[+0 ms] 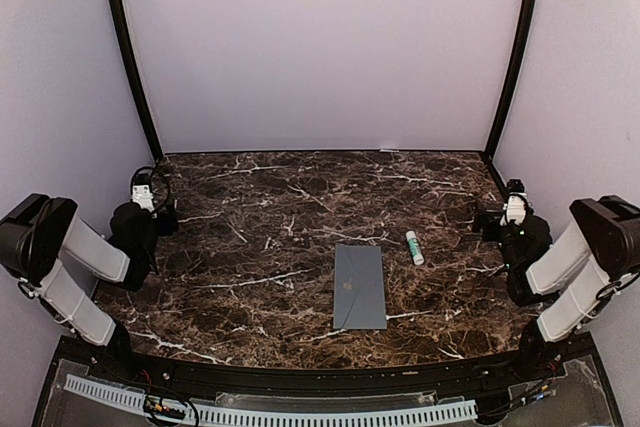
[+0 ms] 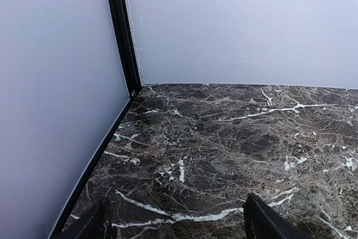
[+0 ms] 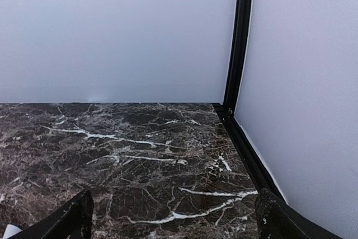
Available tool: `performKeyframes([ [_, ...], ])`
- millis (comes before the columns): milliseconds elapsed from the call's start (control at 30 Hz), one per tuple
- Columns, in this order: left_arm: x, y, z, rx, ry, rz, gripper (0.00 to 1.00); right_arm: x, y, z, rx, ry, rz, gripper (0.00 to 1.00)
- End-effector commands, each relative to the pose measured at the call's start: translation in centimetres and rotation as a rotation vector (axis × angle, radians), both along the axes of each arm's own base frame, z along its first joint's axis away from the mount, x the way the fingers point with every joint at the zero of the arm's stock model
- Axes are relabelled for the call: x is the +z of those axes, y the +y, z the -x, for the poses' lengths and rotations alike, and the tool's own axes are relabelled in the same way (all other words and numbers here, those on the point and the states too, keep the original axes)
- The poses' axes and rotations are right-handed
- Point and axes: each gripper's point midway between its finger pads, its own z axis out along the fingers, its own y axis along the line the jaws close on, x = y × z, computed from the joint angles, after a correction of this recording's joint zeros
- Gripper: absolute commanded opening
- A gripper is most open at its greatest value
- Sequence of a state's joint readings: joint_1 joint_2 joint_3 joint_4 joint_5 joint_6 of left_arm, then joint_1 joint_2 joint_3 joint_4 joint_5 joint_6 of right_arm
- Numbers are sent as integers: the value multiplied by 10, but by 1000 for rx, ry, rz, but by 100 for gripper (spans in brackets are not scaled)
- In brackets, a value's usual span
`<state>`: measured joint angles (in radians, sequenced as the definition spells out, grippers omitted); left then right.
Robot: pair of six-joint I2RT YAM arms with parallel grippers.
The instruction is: Place the letter into the envelope and seal it
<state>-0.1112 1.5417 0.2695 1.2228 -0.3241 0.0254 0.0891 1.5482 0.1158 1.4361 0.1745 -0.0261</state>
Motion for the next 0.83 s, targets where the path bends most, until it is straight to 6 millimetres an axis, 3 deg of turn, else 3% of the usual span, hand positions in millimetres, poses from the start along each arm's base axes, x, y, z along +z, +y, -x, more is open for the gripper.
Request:
performKeyframes([
  [0,15,7,-6,7,-58,43,81,18,-9,-14,-55,-48,-25,99],
  [133,15,11,-1,20,-81,63,84,16,-19,-17,-109,-40,-58,99],
  [467,14,17,7,40,-120,71,87,16,-19,-17,-109,-40,-59,99],
  [533,13,17,7,41,-113,74,90,16,-19,-17,-109,-39,-59,99],
  [567,13,16,7,40,-112,74,97,16,-18,-17,-108,-38,-59,99],
  [800,14,16,7,37,-118,72,99,17,-18,-15,-111,-47,-55,99],
])
